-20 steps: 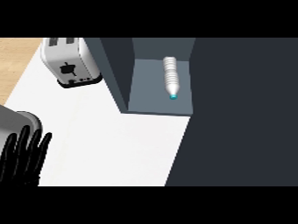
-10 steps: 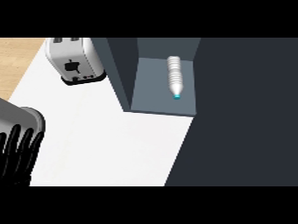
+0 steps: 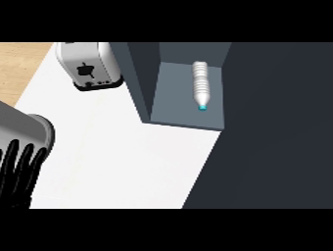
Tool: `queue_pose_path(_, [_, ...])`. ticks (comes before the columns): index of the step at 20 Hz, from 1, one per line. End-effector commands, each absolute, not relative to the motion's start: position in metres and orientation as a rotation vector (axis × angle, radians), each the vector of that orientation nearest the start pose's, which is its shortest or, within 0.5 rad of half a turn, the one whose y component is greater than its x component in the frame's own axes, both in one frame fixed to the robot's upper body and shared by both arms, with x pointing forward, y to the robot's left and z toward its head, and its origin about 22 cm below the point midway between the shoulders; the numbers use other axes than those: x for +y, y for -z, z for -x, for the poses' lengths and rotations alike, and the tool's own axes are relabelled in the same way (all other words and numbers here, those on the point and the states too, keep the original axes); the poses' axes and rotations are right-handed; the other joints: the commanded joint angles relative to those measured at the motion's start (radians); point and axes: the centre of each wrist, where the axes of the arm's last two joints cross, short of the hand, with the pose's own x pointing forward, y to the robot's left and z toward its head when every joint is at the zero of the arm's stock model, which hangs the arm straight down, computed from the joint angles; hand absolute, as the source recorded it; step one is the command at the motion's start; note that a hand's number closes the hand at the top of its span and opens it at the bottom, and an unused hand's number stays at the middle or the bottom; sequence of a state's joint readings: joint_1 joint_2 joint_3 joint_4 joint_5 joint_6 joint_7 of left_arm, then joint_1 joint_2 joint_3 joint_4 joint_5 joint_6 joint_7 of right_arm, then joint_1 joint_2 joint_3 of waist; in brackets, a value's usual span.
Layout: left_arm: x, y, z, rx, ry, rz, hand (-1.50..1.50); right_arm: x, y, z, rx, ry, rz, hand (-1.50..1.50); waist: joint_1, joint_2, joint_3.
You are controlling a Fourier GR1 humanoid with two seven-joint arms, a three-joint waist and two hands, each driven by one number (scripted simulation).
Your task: Pick up the bottled water, place it into the cabinet and close the cabinet
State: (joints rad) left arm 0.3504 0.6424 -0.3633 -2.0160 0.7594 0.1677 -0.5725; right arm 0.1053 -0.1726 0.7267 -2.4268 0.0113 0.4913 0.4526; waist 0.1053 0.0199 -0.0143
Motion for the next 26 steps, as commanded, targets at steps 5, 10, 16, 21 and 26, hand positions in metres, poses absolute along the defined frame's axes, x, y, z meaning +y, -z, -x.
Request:
queue_pose_path(5, [0.270, -0.061, -0.147, -1.940, -0.094, 0.419, -1.50, -0.093, -0.125, -0.124, -1.371, -0.957, -1.032, 1.50, 0.072, 0.039, -0.001])
queue_pose_path(10, [0.276, -0.058, -0.145, -1.917, -0.091, 0.404, -1.50, -0.098, -0.126, -0.140, -1.361, -0.817, -1.069, 1.50, 0.063, 0.028, 0.000])
queue_pose_path(16, [0.282, -0.056, -0.141, -1.922, -0.113, 0.372, -1.50, -0.133, -0.125, -0.151, -1.500, -0.506, -0.907, 1.50, 0.009, 0.019, 0.003])
queue_pose_path(21, [0.283, -0.058, -0.142, -1.936, -0.130, 0.366, -1.50, -0.141, -0.119, -0.158, -1.522, -0.390, -0.837, 1.50, -0.002, 0.022, 0.004])
queue_pose_path(26, [0.285, -0.060, -0.141, -1.916, -0.106, 0.396, -1.50, -0.147, -0.116, -0.186, -1.552, -0.279, -0.764, 1.50, 0.020, 0.023, 0.007])
